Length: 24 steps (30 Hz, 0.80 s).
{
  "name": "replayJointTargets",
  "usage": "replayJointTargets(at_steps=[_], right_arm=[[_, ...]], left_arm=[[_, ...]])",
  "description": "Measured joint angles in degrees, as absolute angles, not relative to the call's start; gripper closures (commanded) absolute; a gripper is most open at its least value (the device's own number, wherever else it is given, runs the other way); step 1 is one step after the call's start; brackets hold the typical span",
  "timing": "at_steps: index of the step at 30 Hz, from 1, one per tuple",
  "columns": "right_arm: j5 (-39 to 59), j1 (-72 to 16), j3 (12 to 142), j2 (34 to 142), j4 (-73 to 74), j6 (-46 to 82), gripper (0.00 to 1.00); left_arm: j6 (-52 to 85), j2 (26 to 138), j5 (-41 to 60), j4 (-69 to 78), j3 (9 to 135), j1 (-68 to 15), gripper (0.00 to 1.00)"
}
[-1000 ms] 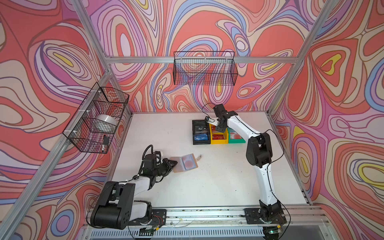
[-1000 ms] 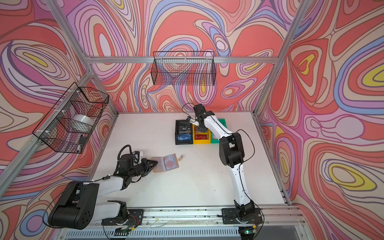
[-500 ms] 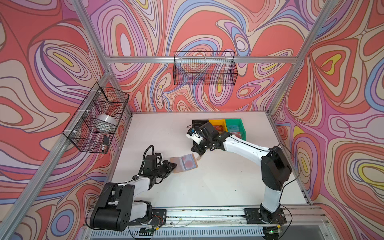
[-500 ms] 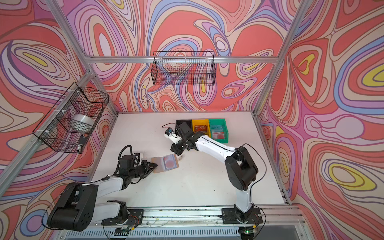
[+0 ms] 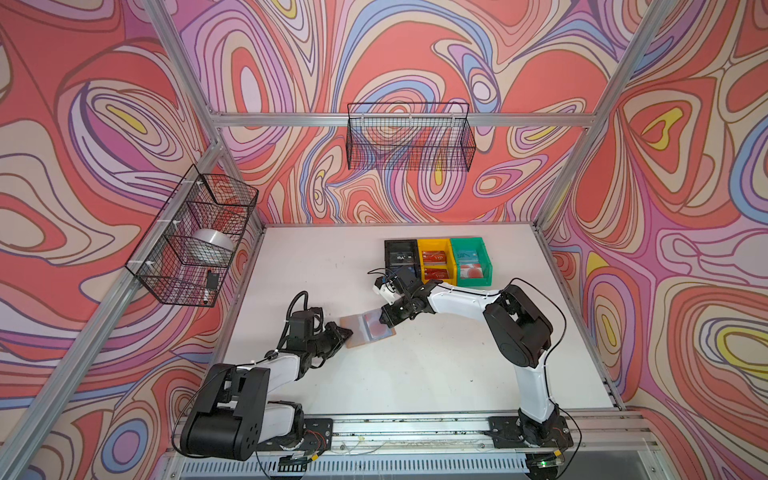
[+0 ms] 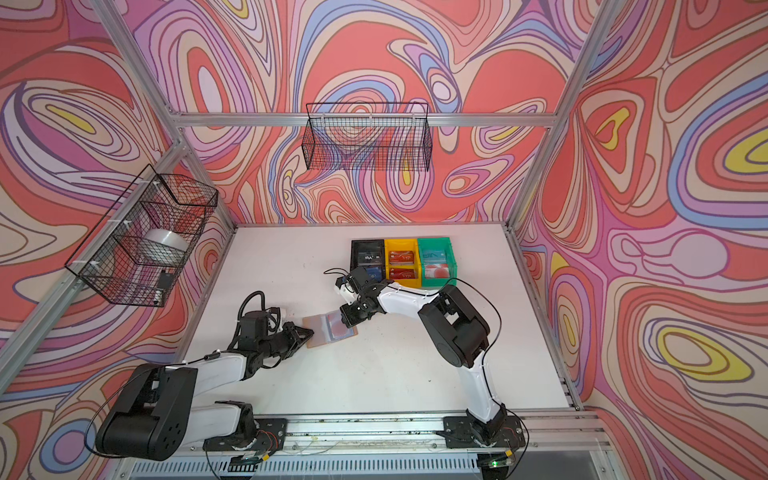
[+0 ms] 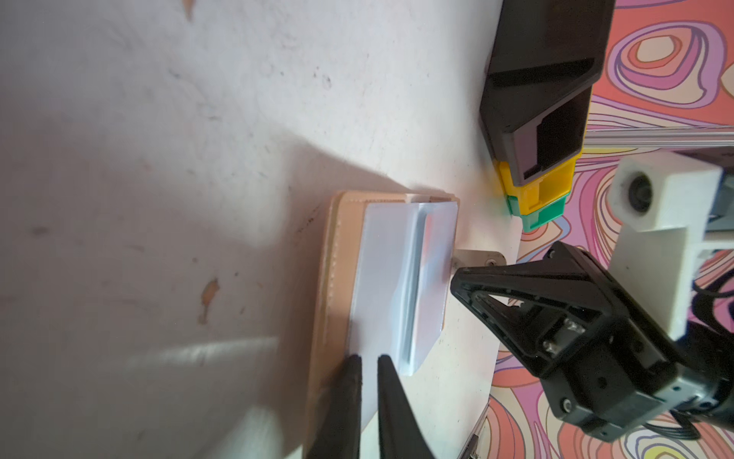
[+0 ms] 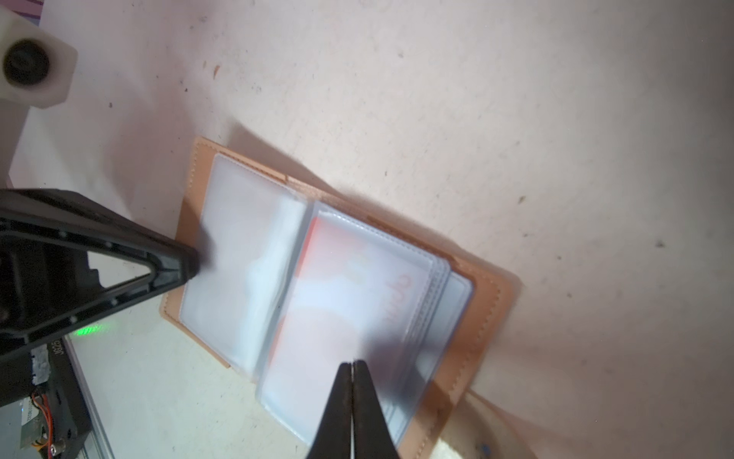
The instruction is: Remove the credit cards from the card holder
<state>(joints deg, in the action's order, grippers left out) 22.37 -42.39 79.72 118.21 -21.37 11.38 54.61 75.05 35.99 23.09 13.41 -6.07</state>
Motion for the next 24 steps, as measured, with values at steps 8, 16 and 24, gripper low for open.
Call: replayJointTargets(at_steps=[8,16,24], right_arm=[[19.4,-42.2,82.6,119.4,-23.0,11.0,0.93],[18.7,-41.3,84.9,121.7,-25.1,9.9,0.93],[18.3,-41.3,85.6,121.9,-26.7,8.6,0.93]], left_arm=[[54.2,77.1,35.9,23.5,13.4,-6.1,0.87],[54.2,77.4,35.9,24.1,13.3,-6.1,0.88],[54.2,78.7,36.1,26.2,13.1,-6.1,0.88]])
